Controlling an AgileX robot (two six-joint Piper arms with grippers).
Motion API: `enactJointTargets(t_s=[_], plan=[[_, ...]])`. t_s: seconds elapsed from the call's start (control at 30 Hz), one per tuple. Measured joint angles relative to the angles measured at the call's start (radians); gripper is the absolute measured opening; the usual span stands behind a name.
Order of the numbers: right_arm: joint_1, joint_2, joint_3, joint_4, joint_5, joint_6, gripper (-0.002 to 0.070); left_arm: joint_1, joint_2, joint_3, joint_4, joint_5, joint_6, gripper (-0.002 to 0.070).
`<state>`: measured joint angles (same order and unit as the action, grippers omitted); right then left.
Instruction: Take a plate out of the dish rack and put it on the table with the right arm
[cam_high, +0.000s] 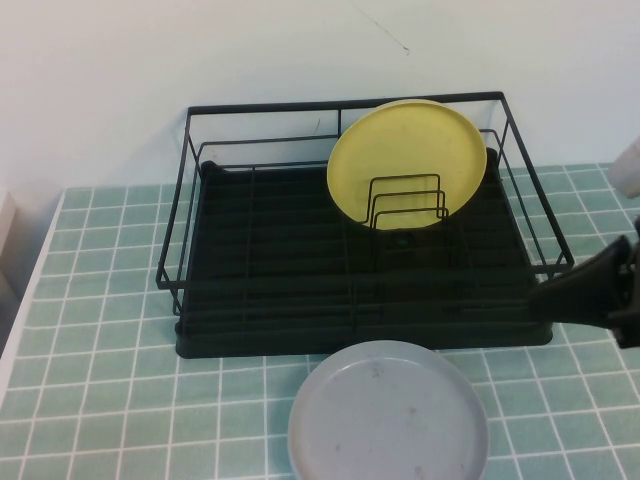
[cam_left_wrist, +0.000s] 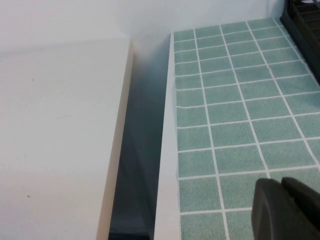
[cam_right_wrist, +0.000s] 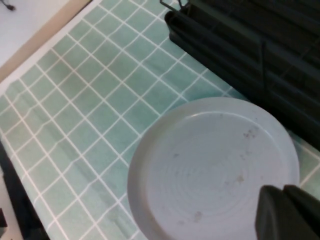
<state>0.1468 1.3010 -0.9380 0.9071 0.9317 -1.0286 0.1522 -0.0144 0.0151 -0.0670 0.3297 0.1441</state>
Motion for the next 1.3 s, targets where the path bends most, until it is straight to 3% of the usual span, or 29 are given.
enactJointTargets(t_s=[0.17,0.6,1.1,1.23,1.3], plan=[[0.000,-0.106,0.000,-0.043,-0.002,0.022,0.0005,0.000,0.000,0.000,0.000,0.000,0.000,-0.0003],[0.000,-0.702,0.121,-0.049,-0.170,0.021,0.0005,0.000,0.000,0.000,0.000,0.000,0.000,-0.0003],[0.000,-1.209,0.415,-0.471,-0.313,0.246,0.0000,0.000,0.000,0.000,0.000,0.000,0.000,-0.0003],[0.000,-1.269,0.537,-0.724,-0.433,0.477,0.0000,0.000,0.000,0.000,0.000,0.000,0.000,-0.0003],[0.000,-1.273,0.622,-0.922,-0.465,0.704,0.0000,0.000,0.000,0.000,0.000,0.000,0.000,-0.0003]])
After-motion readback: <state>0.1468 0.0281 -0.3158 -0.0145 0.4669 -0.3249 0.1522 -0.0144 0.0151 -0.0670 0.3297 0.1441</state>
